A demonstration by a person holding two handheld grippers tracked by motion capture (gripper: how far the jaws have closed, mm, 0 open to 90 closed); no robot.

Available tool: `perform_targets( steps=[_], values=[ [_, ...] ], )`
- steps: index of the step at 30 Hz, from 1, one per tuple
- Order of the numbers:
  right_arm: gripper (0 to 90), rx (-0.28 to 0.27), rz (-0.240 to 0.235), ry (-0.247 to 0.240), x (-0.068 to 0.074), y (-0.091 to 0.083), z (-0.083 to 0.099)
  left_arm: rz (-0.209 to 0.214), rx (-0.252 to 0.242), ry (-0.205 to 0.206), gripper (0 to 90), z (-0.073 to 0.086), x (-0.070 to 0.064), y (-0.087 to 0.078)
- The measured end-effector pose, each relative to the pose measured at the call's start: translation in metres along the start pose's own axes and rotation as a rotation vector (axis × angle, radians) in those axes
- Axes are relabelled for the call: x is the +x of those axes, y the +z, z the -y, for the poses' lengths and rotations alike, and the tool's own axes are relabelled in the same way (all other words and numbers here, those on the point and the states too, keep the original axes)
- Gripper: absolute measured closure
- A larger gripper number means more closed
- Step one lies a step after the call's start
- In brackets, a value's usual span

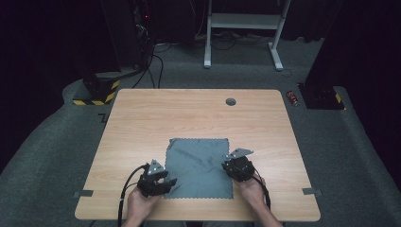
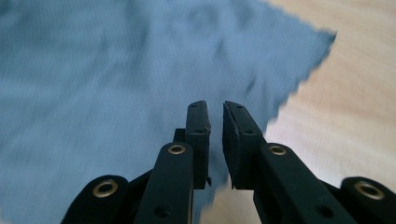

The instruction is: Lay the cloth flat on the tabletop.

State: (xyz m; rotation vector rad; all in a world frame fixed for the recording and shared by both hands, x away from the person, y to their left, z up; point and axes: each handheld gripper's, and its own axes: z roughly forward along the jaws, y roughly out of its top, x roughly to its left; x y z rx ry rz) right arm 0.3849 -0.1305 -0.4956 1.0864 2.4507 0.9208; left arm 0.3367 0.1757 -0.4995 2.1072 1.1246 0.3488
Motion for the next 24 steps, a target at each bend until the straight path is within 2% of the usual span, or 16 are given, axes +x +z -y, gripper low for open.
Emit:
perform_targets(
  steps=[4,7,10,12,16,18,19,21,24],
  values=[
    [77.5,0.019,0.011,-0.007,0.004,0.017,-0.012,-0.029,-0.01,-0.015,49.4,-0.024,0.01,0.018],
    [77.5,0.048,0.027,-0.012,0.001,0.024,-0.011,-0.055,0.008,-0.018,49.3,-0.03,0.014,0.028],
    [77.0,0.05,0.023,0.025,-0.009,0.022,-0.005,-0.104,0.051,0.0,49.3,-0.023,0.02,0.035],
    [76.6,0.05,0.029,0.028,-0.014,0.02,-0.003,-0.114,0.021,0.017,51.1,-0.015,0.023,0.034],
    [76.6,0.046,0.039,0.025,-0.021,0.02,-0.003,-0.123,0.006,-0.002,47.9,-0.009,0.033,0.03],
    [74.5,0.05,0.063,0.024,-0.019,0.02,-0.004,-0.129,-0.023,-0.012,44.9,-0.005,0.037,0.03],
    [73.0,0.045,0.061,0.024,-0.016,0.019,-0.004,-0.131,-0.043,-0.008,43.5,-0.003,0.038,0.03],
    [70.9,0.012,0.031,0.028,-0.011,0.015,-0.002,-0.133,-0.086,-0.002,43.3,0.003,0.038,0.03],
    [67.3,-0.013,0.004,0.019,-0.003,0.012,0.002,-0.136,-0.09,-0.008,42.2,0.004,0.038,0.029]
  ],
)
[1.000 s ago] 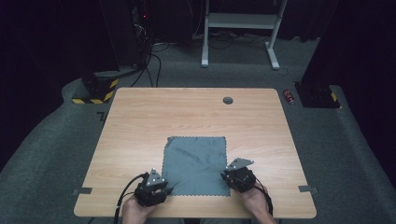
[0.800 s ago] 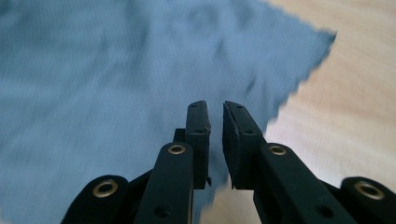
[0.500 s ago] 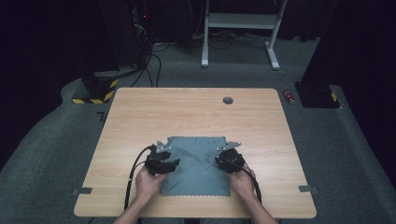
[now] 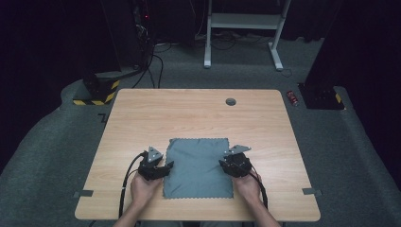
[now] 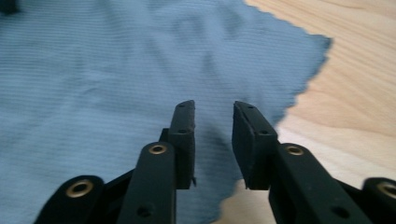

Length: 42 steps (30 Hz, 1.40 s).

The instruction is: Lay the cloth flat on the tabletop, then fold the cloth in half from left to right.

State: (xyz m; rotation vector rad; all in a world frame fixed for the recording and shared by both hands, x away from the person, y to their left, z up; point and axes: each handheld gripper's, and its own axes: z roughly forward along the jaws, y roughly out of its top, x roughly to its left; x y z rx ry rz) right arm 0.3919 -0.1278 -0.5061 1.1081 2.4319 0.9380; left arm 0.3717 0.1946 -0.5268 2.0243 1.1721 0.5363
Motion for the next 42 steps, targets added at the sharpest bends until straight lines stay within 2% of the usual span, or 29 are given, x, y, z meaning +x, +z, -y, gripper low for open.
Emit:
perform_targets(
  steps=[3,7,9,11,13,15,20,24,26,29,33,36,37,39,42],
  values=[
    [63.9,0.024,0.0,-0.013,0.005,0.004,0.004,-0.005,0.003,-0.004,41.0,0.0,0.0,0.0],
    [60.2,-0.007,-0.016,-0.005,0.004,0.004,0.009,-0.016,0.004,-0.012,37.7,0.0,0.0,0.0],
    [56.0,0.005,-0.029,-0.025,0.004,0.004,0.007,-0.018,0.005,-0.014,36.8,0.0,0.0,0.0],
    [53.6,0.026,-0.031,-0.021,0.005,0.005,0.004,-0.02,0.006,-0.014,35.9,0.0,0.0,0.0],
    [55.1,0.036,-0.011,-0.028,0.009,0.005,0.003,-0.025,0.007,-0.02,34.2,0.0,0.0,0.0],
    [55.0,0.033,-0.016,-0.026,0.009,0.005,0.003,-0.025,0.008,-0.019,33.9,0.0,0.0,0.0],
    [54.4,0.028,-0.046,-0.011,0.011,0.002,0.0,-0.027,0.008,-0.022,32.5,0.0,0.0,0.0],
    [54.3,0.002,-0.059,-0.032,0.018,-0.002,-0.002,-0.01,0.043,-0.047,33.8,-0.005,0.002,-0.001],
    [54.3,-0.011,-0.071,-0.023,0.023,-0.003,-0.004,-0.013,0.055,-0.041,34.2,-0.008,0.003,-0.001],
    [56.3,-0.029,-0.075,-0.046,0.033,-0.004,-0.008,0.009,0.061,-0.051,35.0,-0.013,0.007,-0.001],
    [64.2,-0.043,-0.113,-0.082,0.048,-0.004,-0.011,0.013,0.084,-0.043,34.6,-0.023,0.013,0.002],
    [68.8,-0.051,-0.15,-0.096,0.057,-0.002,-0.013,0.021,0.081,-0.06,34.2,-0.029,0.017,0.003],
    [69.4,-0.049,-0.155,-0.099,0.059,-0.002,-0.013,0.03,0.066,-0.077,35.4,-0.03,0.019,0.002],
    [70.7,-0.051,-0.166,-0.11,0.063,-0.002,-0.016,0.049,0.072,-0.104,35.5,-0.033,0.023,0.002],
    [72.2,-0.057,-0.185,-0.119,0.07,-0.002,-0.02,0.039,0.081,-0.077,36.0,-0.039,0.025,0.004]
  ],
)
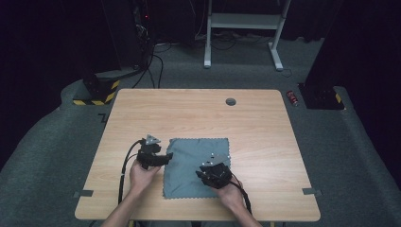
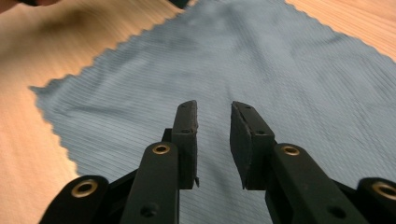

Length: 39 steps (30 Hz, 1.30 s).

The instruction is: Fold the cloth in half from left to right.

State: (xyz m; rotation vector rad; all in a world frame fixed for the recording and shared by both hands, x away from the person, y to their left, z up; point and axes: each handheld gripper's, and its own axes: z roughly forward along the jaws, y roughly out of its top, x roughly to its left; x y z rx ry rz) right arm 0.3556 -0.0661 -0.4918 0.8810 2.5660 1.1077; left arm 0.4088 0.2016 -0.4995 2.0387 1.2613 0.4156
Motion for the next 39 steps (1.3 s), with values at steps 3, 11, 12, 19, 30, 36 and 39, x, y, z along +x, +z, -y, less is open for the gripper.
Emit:
perform_targets(
  steps=[3,11,12,19,30,36,39],
  values=[
    [73.3,-0.005,-0.011,-0.031,0.008,0.002,-0.005,0.0,0.009,-0.01,36.4,-0.008,0.003,0.002],
    [79.1,-0.011,-0.057,-0.071,0.03,0.014,-0.015,-0.031,0.026,-0.008,38.9,-0.032,0.009,0.011],
    [79.9,-0.008,-0.061,-0.08,0.034,0.017,-0.016,-0.03,0.015,-0.01,39.4,-0.033,0.01,0.012],
    [80.9,-0.006,-0.102,-0.104,0.053,0.031,-0.019,-0.038,0.025,-0.023,42.2,-0.042,0.014,0.021],
    [79.2,0.005,-0.183,-0.162,0.09,0.052,-0.018,-0.071,0.061,-0.052,43.6,-0.039,0.021,0.032],
    [74.4,0.019,-0.185,-0.166,0.098,0.059,-0.011,-0.079,0.068,-0.05,43.8,-0.038,0.024,0.033],
    [70.9,0.016,-0.189,-0.168,0.099,0.059,-0.011,-0.082,0.073,-0.052,44.1,-0.038,0.025,0.036]
  ],
)
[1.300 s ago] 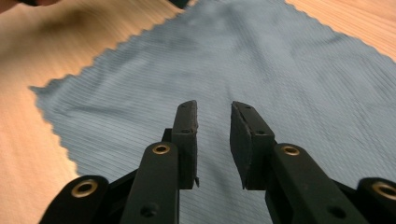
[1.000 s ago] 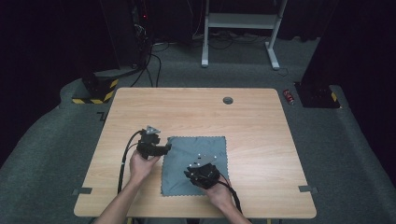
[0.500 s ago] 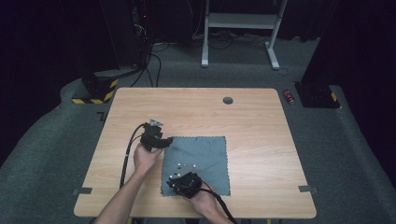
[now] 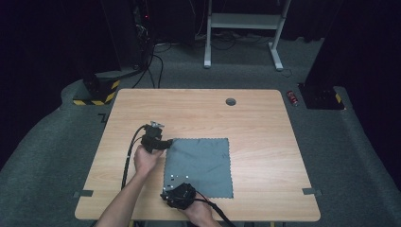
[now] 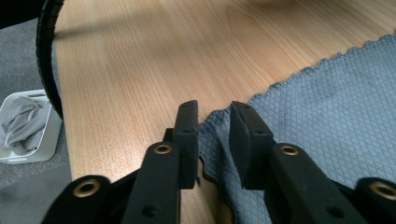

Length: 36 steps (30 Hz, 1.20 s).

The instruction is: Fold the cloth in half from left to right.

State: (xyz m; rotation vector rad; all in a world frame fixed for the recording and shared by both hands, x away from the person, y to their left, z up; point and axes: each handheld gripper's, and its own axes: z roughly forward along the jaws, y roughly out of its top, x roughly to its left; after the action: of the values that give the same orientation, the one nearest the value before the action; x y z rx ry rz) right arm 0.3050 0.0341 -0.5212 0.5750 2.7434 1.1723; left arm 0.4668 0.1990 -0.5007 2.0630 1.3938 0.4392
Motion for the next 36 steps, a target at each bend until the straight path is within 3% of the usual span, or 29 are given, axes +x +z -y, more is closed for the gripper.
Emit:
perform_targets(
  steps=[6,12,15,18,26,31,33,36],
  values=[
    [65.9,0.005,0.015,-0.022,0.005,-0.001,0.0,-0.012,-0.002,-0.013,45.2,0.0,0.001,0.007],
    [71.8,0.008,0.031,-0.046,0.005,-0.001,0.0,-0.043,-0.011,-0.035,46.2,0.0,0.001,0.014],
    [74.9,0.013,0.045,-0.061,0.007,-0.001,0.0,-0.076,-0.018,-0.007,48.4,0.0,-0.002,0.016],
    [77.8,0.015,0.064,-0.076,0.008,-0.001,0.0,-0.073,-0.02,0.0,50.4,0.0,-0.003,0.016],
    [86.4,0.025,0.093,-0.096,0.009,-0.001,-0.001,-0.041,-0.033,0.029,66.9,0.0,-0.008,0.016],
    [88.1,0.026,0.091,-0.087,0.008,-0.001,-0.001,-0.013,-0.034,0.041,83.1,-0.001,-0.012,0.017],
    [88.4,0.027,0.091,-0.086,0.008,-0.001,-0.001,0.001,-0.028,0.032,87.4,-0.002,-0.011,0.017],
    [88.7,0.021,0.084,-0.083,0.008,-0.002,-0.001,-0.002,0.008,0.057,89.0,-0.007,-0.012,0.018]
  ],
)
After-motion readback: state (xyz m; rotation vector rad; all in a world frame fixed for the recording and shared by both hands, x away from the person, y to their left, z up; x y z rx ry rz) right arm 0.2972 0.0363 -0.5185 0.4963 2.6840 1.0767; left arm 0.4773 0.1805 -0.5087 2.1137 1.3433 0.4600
